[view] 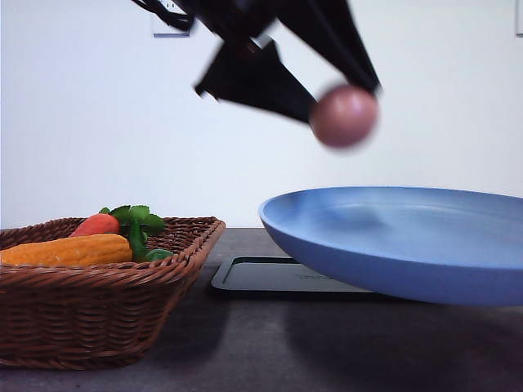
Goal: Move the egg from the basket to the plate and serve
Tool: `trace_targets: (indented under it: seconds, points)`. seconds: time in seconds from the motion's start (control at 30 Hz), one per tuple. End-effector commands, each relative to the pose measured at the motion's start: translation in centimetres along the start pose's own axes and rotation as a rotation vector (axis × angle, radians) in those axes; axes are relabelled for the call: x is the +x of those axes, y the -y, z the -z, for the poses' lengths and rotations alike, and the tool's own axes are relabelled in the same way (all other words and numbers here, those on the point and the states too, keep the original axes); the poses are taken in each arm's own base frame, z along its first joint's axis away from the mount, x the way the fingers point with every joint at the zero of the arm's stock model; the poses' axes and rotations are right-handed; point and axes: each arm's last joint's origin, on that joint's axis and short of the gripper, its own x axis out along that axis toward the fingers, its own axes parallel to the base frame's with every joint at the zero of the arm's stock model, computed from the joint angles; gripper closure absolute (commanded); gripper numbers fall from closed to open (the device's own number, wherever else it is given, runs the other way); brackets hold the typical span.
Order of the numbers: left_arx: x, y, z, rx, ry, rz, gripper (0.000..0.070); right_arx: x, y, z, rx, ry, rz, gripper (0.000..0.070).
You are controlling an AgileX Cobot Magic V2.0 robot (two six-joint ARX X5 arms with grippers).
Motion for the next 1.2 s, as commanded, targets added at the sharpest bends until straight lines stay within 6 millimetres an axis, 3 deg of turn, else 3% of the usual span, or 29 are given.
trace_targets:
  seconds: [0.0,0.2,0.5,0.63,0.73,0.97,1.17]
  points:
    - [1.1,0.6,0.0,0.114,-0.014,-0.023,0.0450,-0.1,-0.3,-0.3,-0.012,0.004,-0.016,0.0700]
    - [3.5,1.1,0.8,0.185,-0.065,-0.033,0.0450,-0.1,-0.3,-0.3,-0.010,0.002,-0.014,0.0700]
    - [4.1,1.0,1.0,0.182,-0.075,-0.033,0.0441,-0.1,-0.2,-0.2,0.003,-0.017,-0.012,0.0700]
    - [4.1,1.0,1.0,0.179,-0.076,-0.033,0.0360,-0.1,-0.2,-0.1,0.005,-0.019,-0.012,0.0700]
    - [4.1,1.0,1.0,0.178,-0.075,-0.033,0.0306,-0.1,-0.2,-0.1,0.005,-0.019,-0.012,0.0700]
    - [3.9,1.0,1.0,0.171,-0.086,-0.033,0.0301,0.0,-0.1,-0.1,0.011,-0.023,-0.010,0.0700]
    - [1.1,1.2,-0.1,0.165,-0.076,-0.041,0.0302,0.9,0.4,-0.6,0.045,-0.066,0.001,0.0700]
